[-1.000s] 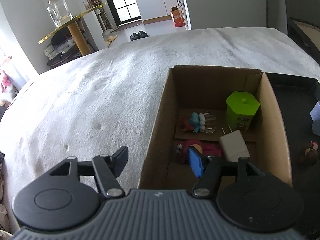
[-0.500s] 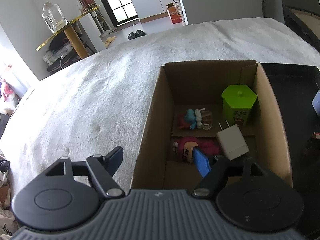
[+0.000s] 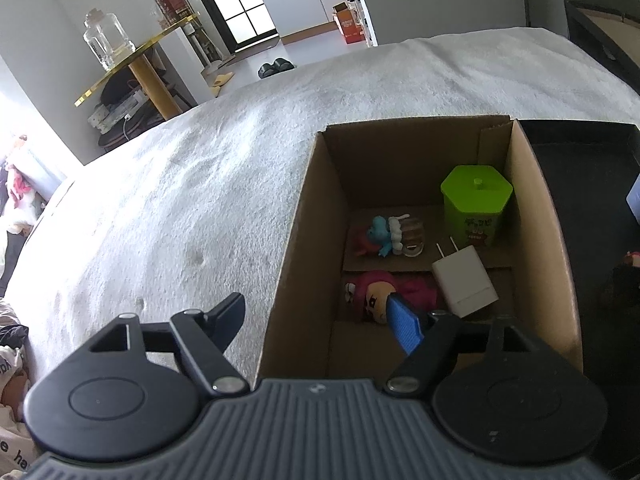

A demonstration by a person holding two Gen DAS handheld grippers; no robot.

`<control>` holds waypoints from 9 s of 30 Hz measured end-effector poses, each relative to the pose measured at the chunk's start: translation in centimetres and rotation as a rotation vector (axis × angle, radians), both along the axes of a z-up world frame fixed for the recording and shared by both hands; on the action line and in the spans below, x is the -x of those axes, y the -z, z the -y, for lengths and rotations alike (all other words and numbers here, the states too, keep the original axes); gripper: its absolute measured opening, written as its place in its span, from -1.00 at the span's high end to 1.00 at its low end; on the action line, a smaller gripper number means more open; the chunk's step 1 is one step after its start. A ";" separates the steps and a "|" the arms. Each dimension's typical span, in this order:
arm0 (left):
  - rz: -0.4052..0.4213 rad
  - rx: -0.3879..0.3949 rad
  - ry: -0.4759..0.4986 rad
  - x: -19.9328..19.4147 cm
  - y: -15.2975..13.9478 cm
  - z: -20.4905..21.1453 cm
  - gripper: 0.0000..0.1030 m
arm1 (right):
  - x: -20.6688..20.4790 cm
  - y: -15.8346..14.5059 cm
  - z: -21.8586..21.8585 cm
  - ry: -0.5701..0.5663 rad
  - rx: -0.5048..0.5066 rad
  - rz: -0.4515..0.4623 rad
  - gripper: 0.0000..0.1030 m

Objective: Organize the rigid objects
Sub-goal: 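Move the right tool to the tray and grasp the small doll, then carry the small doll into the box and open the right tool, then move the right tool to the lavender block and grasp it, then carry the lavender block into the box and open the right tool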

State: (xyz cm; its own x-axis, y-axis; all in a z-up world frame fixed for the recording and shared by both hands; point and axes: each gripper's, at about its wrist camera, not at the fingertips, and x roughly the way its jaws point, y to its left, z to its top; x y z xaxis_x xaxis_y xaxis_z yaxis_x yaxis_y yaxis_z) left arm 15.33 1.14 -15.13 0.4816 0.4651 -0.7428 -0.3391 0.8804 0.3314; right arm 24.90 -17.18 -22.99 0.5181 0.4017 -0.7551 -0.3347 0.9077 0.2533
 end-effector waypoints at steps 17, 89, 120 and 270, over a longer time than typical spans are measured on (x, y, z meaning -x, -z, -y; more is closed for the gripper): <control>0.020 0.030 -0.006 0.3 -0.2 -0.6 -0.48 | -0.4 -4.0 0.6 0.026 -0.070 0.090 0.25; 0.151 0.234 0.016 3.4 0.2 -5.0 0.77 | 2.4 -7.6 -11.4 -0.164 0.047 0.263 0.13; 0.097 0.137 0.005 1.5 -0.6 -2.4 -0.03 | 0.7 -5.8 -3.2 0.003 0.029 0.183 -0.22; 0.176 0.319 0.045 4.8 0.7 -6.4 0.73 | 2.1 -5.3 -15.6 -0.267 0.058 -0.028 0.14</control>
State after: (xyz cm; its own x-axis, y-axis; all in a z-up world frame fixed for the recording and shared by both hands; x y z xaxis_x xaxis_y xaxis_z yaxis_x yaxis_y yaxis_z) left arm 10.55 7.58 -15.83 0.6296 0.1986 -0.7511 -0.3247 0.9456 -0.0222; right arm 22.78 -1.53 -17.72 0.3782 0.4772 -0.7932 -0.5576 0.8014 0.2162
